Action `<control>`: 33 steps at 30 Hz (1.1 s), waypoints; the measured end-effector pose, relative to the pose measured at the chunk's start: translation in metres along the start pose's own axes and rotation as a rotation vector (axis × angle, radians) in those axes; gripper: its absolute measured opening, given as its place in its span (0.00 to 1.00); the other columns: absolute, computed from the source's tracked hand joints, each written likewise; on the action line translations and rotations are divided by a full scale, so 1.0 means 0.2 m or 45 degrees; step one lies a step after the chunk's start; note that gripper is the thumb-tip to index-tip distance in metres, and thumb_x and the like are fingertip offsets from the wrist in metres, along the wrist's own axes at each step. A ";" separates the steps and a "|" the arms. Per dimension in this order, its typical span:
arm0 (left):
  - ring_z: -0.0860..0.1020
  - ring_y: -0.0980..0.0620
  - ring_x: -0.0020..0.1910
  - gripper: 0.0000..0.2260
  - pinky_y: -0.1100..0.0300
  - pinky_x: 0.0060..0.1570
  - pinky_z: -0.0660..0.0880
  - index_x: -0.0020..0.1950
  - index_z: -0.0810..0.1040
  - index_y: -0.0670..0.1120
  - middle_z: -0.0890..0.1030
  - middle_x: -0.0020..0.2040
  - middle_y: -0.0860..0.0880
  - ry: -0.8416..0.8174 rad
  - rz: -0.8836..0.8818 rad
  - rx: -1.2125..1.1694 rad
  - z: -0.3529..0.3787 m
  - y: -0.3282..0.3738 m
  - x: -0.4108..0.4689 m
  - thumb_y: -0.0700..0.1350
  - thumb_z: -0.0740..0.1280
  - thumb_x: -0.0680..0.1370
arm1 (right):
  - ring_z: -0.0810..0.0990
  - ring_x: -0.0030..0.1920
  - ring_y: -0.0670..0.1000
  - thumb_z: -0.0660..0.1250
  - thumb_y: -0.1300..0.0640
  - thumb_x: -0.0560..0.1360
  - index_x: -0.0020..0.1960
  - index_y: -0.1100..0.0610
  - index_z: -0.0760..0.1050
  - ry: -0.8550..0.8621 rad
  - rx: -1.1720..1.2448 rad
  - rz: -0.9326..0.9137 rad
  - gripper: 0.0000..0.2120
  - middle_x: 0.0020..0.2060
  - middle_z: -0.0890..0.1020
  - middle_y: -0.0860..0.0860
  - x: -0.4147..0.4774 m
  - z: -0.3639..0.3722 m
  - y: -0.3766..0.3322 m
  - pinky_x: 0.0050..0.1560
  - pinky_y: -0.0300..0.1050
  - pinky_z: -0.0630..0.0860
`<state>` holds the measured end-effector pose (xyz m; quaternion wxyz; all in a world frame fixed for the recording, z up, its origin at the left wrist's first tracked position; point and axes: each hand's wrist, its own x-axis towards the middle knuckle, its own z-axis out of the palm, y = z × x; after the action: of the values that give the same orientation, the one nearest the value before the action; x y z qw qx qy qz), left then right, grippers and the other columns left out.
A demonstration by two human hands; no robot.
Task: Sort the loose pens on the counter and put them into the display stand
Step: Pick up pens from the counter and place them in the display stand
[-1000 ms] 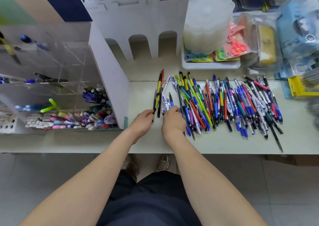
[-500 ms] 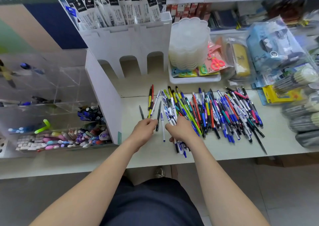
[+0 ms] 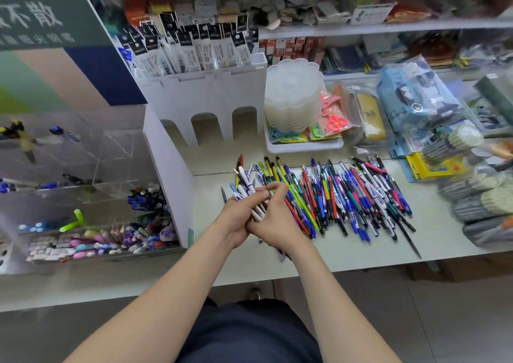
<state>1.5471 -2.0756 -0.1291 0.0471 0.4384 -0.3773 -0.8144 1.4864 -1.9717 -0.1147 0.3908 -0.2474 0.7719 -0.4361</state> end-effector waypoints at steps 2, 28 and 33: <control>0.83 0.47 0.39 0.05 0.54 0.43 0.80 0.44 0.82 0.43 0.83 0.41 0.43 0.026 0.001 -0.003 0.01 0.02 -0.03 0.37 0.72 0.79 | 0.86 0.44 0.51 0.76 0.64 0.71 0.71 0.42 0.50 -0.068 0.073 0.047 0.43 0.52 0.84 0.50 -0.01 -0.03 0.00 0.42 0.51 0.85; 0.76 0.46 0.33 0.05 0.54 0.37 0.79 0.48 0.74 0.43 0.76 0.35 0.42 0.319 0.387 -0.296 0.09 0.16 -0.19 0.34 0.69 0.78 | 0.86 0.53 0.67 0.56 0.52 0.83 0.65 0.66 0.77 0.168 1.316 0.821 0.22 0.53 0.86 0.68 -0.11 -0.02 -0.07 0.55 0.63 0.84; 0.82 0.43 0.41 0.06 0.44 0.48 0.83 0.48 0.79 0.46 0.82 0.42 0.38 0.232 0.496 -0.105 0.13 0.12 -0.26 0.37 0.75 0.77 | 0.85 0.45 0.62 0.54 0.62 0.82 0.60 0.66 0.76 0.310 1.513 0.716 0.15 0.50 0.86 0.65 -0.10 0.05 -0.14 0.47 0.55 0.85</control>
<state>1.5530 -2.0561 -0.0688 0.2554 0.4267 -0.4153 -0.7617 1.5073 -1.9771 -0.0854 0.4694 0.2718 0.4741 -0.6935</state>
